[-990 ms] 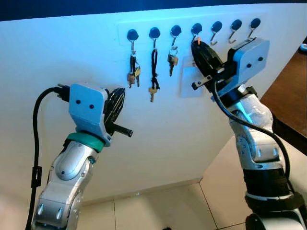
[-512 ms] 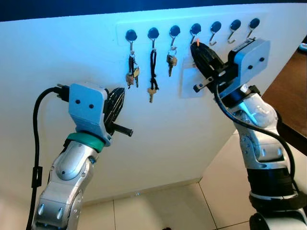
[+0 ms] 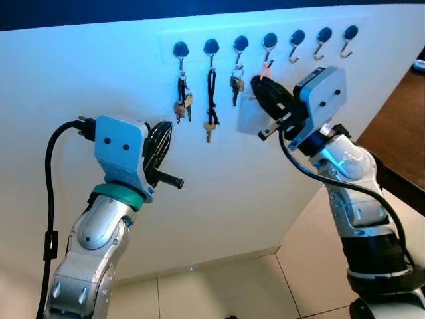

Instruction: Hang keys on a hook

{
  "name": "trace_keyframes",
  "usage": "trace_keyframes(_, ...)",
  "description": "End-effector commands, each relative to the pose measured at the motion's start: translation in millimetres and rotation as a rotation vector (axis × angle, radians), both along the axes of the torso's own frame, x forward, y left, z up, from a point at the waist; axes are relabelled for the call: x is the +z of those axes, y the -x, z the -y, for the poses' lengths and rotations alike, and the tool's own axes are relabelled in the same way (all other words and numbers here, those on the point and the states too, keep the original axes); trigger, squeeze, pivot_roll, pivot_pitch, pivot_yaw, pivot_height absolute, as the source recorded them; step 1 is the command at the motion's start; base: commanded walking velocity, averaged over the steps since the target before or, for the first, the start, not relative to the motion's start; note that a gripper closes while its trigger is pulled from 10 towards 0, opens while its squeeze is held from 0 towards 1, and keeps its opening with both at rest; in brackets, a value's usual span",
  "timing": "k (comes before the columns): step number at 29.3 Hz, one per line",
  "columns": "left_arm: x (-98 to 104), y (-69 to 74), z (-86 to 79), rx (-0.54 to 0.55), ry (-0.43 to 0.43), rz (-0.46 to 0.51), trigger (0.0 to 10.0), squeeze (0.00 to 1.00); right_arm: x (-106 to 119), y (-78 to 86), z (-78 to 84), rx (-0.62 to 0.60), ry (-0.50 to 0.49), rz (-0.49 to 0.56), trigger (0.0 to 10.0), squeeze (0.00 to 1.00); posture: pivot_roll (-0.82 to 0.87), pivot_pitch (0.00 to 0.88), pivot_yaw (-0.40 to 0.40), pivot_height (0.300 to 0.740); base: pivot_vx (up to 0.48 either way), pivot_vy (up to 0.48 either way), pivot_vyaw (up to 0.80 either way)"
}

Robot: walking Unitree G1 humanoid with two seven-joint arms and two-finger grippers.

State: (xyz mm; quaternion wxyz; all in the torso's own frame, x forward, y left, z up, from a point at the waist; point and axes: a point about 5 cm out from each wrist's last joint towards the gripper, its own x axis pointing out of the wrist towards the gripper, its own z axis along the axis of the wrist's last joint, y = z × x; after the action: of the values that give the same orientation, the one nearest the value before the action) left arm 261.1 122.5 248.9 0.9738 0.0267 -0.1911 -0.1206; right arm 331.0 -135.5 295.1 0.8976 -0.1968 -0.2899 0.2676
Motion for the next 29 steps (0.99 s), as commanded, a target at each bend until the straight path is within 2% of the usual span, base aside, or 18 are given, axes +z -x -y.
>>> trace_keyframes(1,-1.5,-0.4,-0.6,0.006,-0.003,-0.005,10.0,0.0,-0.9,-0.9,-2.5,0.016,0.0,-0.011,10.0,0.0,-0.13,0.082,0.09,0.74,0.0,0.0,0.0)
trace_keyframes(9,-1.6,-0.4,-0.6,0.006,-0.003,-0.006,10.0,0.0,-2.8,-1.0,-1.9,0.02,-0.007,-0.026,10.0,0.0,-0.13,0.082,0.09,0.74,0.0,0.0,0.0)
trace_keyframes(11,-2.4,-0.3,-0.6,0.008,-0.006,-0.009,10.0,0.0,-2.7,-2.5,1.8,-0.002,-0.081,-0.039,10.0,0.0,-0.13,0.082,0.088,0.74,0.0,0.0,0.0)
trace_keyframes(12,-2.4,-0.3,-0.6,0.008,-0.006,-0.009,10.0,0.0,-2.7,-2.5,1.8,-0.002,-0.081,-0.039,10.0,0.0,-0.13,0.082,0.088,0.74,0.0,0.0,0.0)
trace_keyframes(13,-3.6,0.0,-0.8,0.008,-0.008,-0.014,10.0,0.0,-1.1,-5.8,8.6,-0.048,-0.167,-0.046,10.0,0.0,-0.12,0.083,0.088,0.74,0.0,0.0,0.0)
trace_keyframes(15,-3.8,0.0,-0.8,0.008,-0.008,-0.015,10.0,0.0,-0.5,-6.5,10.6,-0.055,-0.194,-0.052,10.0,0.0,-0.12,0.083,0.088,0.74,0.0,0.0,0.0)
trace_keyframes(16,-4.0,0.0,-0.8,0.007,-0.008,-0.015,10.0,0.0,-0.5,-6.6,11.3,-0.052,-0.208,-0.059,10.0,0.07,-0.13,0.082,0.089,0.74,0.0,0.0,0.0)
trace_keyframes(17,-4.1,-0.1,-0.7,0.006,-0.008,-0.015,10.0,0.0,-0.6,-5.9,11.3,-0.042,-0.218,-0.065,10.0,1.0,-0.13,0.082,0.089,0.74,0.0,0.0,0.0)
trace_keyframes(21,-4.2,-0.4,-0.4,0.005,-0.008,-0.016,10.0,0.0,-0.2,-3.4,10.4,-0.016,-0.233,-0.068,10.0,1.0,-0.13,0.081,0.09,0.74,0.0,0.0,0.0)
trace_keyframes(26,-4.9,0.1,0.2,0.003,-0.009,-0.017,10.0,0.0,-3.0,10.5,4.3,0.08,-0.271,-0.086,10.0,1.0,-0.13,0.08,0.086,0.74,0.0,0.0,0.0)
trace_keyframes(27,-5.1,0.2,0.1,0.002,-0.009,-0.017,10.0,0.0,-5.3,14.9,2.8,0.099,-0.27,-0.092,10.0,0.39,-0.13,0.081,0.086,0.74,0.0,0.0,0.0)
trace_keyframes(28,-5.7,0.3,-0.1,0.002,-0.011,-0.02,10.0,0.0,-9.7,20.6,2.4,0.109,-0.274,-0.105,10.0,0.0,-0.13,0.082,0.087,0.74,0.0,0.0,0.0)
trace_keyframes(29,-6.2,0.4,-0.3,0.002,-0.012,-0.021,10.0,0.0,-12.5,24.3,2.3,0.114,-0.278,-0.113,10.0,0.0,-0.13,0.082,0.087,0.74,0.0,0.0,0.0)
